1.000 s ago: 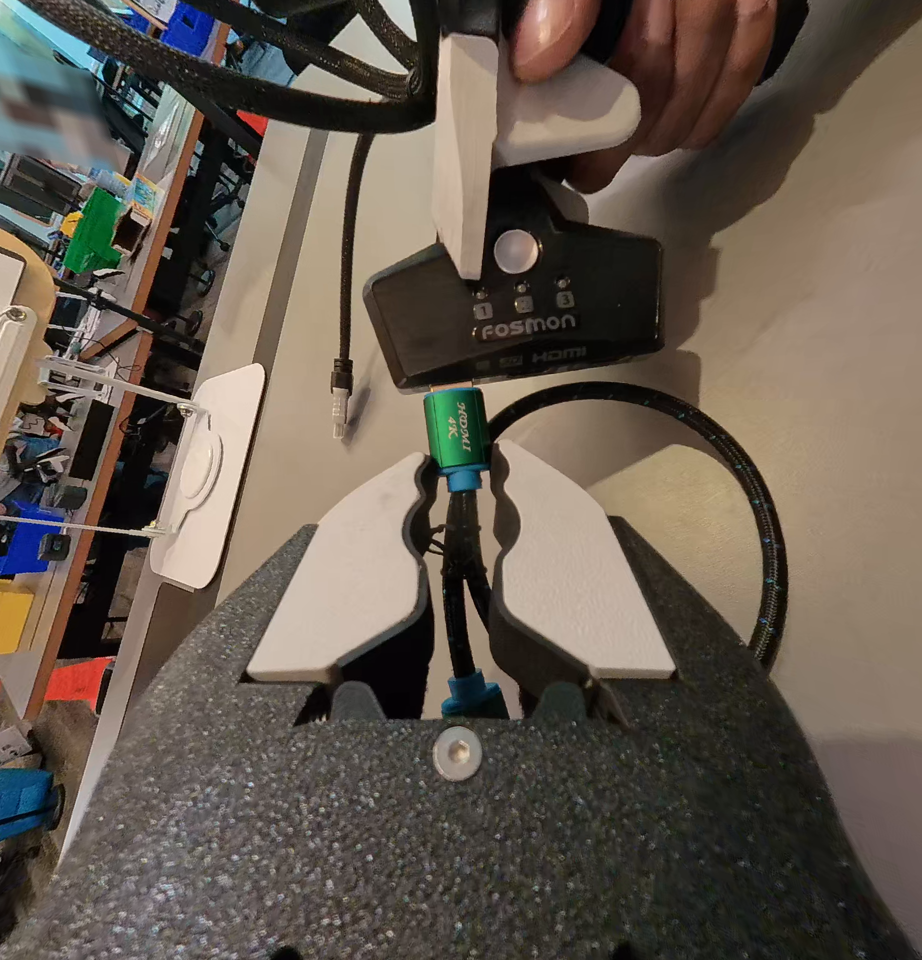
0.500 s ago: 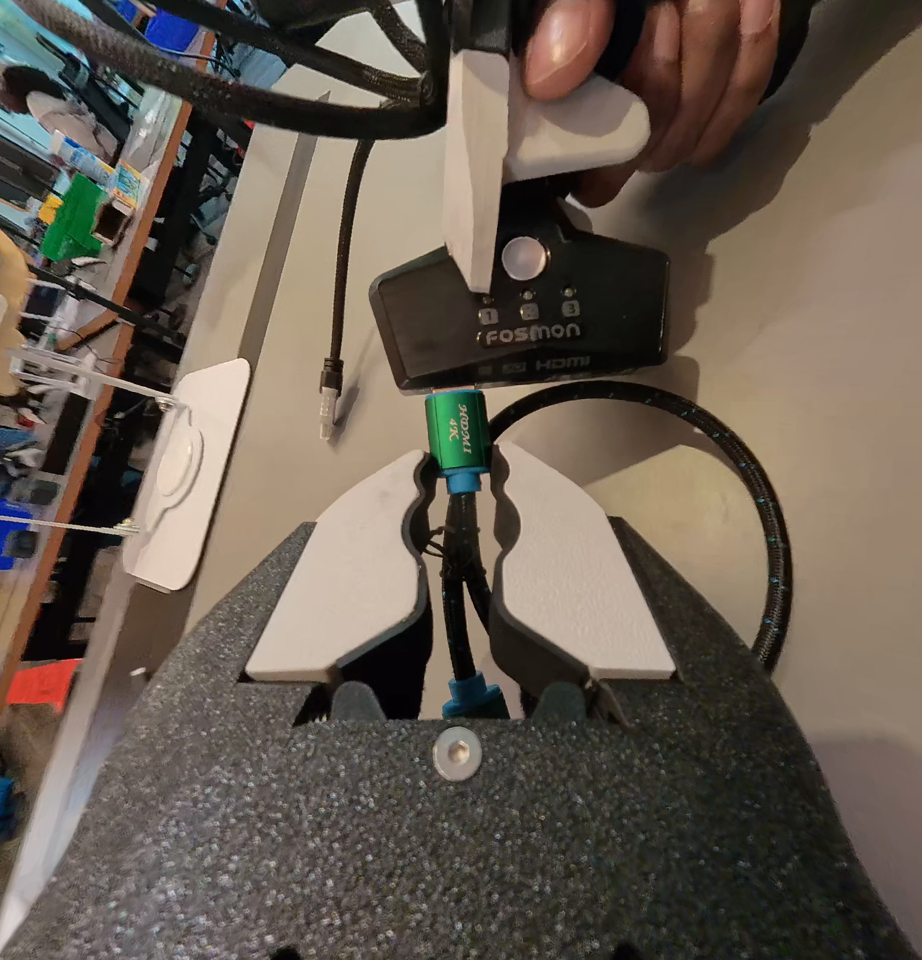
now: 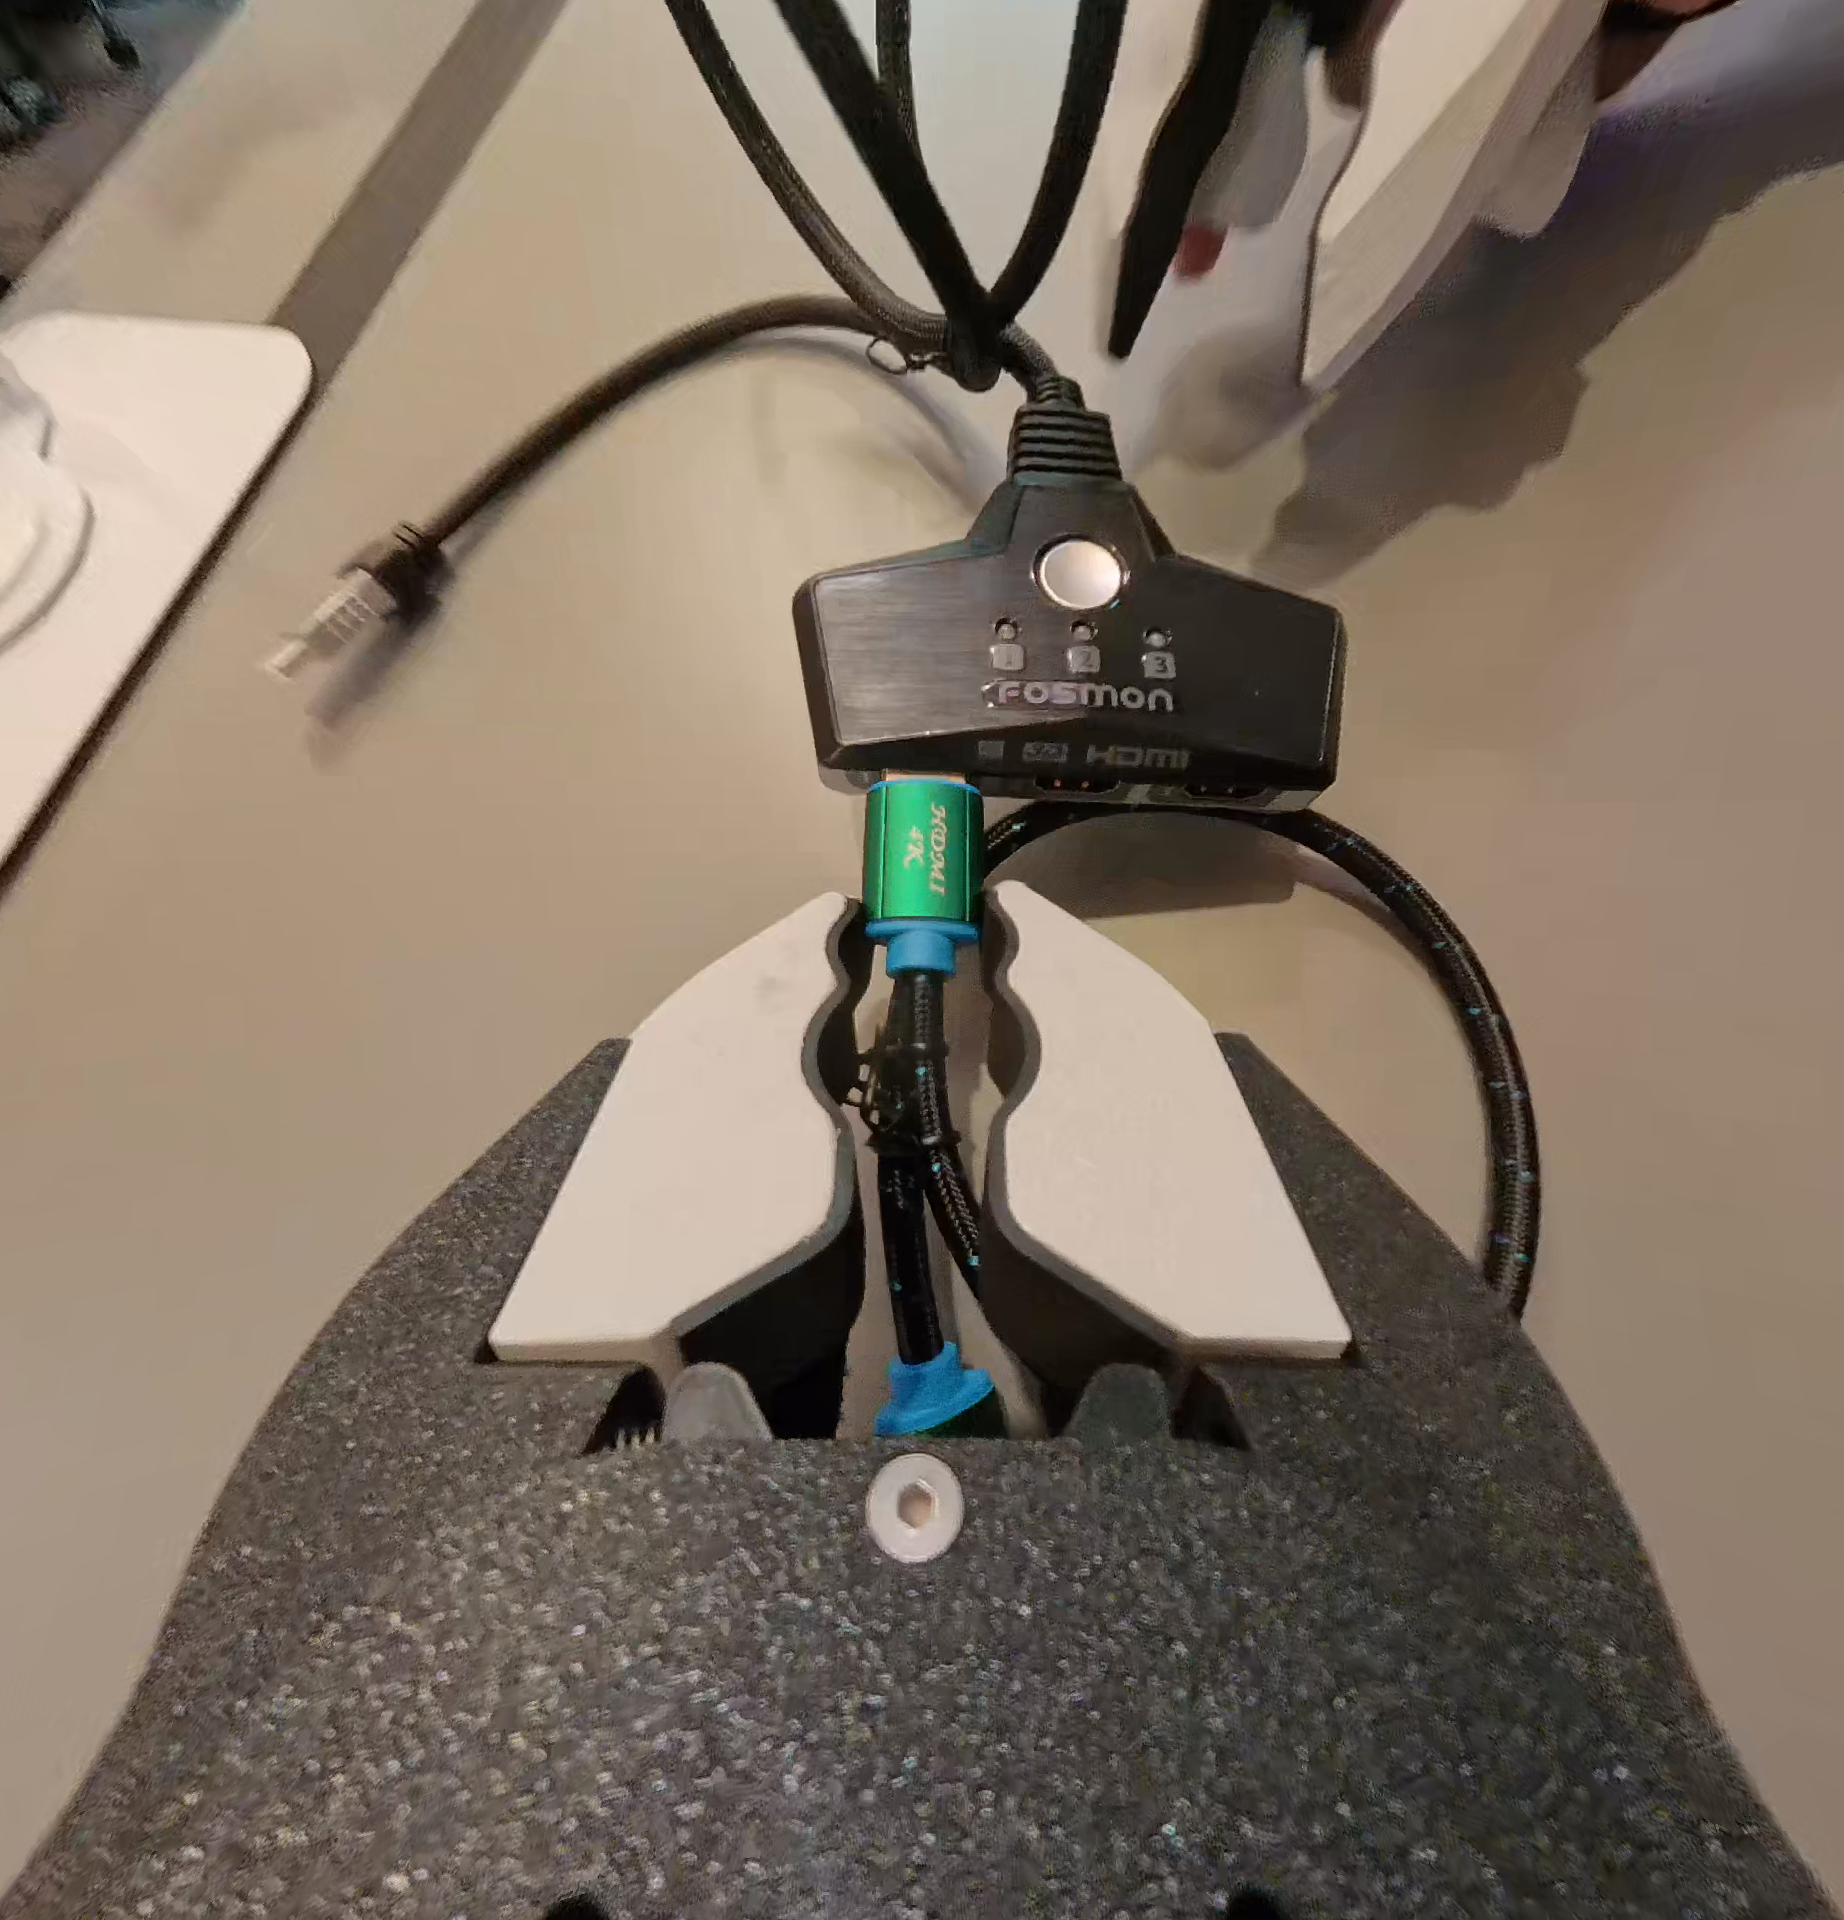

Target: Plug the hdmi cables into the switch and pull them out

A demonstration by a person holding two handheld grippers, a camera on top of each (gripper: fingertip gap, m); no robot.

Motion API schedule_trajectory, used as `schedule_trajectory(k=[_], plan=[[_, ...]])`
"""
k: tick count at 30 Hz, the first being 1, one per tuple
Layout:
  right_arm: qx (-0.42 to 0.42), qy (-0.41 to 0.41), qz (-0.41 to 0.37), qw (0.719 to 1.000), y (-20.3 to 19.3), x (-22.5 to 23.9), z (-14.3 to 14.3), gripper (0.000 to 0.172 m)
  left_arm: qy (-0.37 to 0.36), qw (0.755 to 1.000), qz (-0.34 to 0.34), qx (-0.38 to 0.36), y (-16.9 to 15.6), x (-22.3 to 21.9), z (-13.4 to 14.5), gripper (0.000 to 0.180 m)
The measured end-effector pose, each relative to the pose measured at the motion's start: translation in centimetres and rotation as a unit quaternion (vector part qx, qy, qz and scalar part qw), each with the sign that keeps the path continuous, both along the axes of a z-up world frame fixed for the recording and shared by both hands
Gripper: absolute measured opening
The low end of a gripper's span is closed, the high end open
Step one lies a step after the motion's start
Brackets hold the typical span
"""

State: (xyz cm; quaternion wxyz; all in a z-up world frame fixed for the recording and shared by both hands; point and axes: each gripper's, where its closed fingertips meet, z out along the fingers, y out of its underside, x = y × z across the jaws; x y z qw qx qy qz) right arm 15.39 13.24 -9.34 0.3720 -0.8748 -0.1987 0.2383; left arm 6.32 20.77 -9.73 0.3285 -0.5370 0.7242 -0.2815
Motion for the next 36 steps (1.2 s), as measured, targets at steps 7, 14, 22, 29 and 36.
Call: schedule_trajectory(k=[7,14,22,29,36], plan=[[0.194,-0.192,0.105,0.956,-1.0,-2.1,2.0,0.032,0.018,0.997,-0.004,-0.072,-0.7,0.1,-1.0,0.021],[0.342,-0.437,0.128,0.822,0.7,-2.6,1.0,0.048,0.022,0.987,-0.029,-0.157,-3.0,0.2,-0.7,0.021],[0.419,-0.505,0.116,0.746,1.2,-2.7,2.4,0.050,0.024,0.976,-0.004,-0.216,-2.9,0.3,-0.5,0.021],[0.431,-0.558,0.123,0.699,2.0,-3.3,0.7,0.034,0.012,0.963,-0.043,-0.267,-4.6,0.4,0.4,0.020],[0.443,-0.581,0.098,0.675,2.2,-3.2,1.1,0.023,-0.034,0.962,-0.020,-0.269,-3.9,1.1,1.7,0.032]])
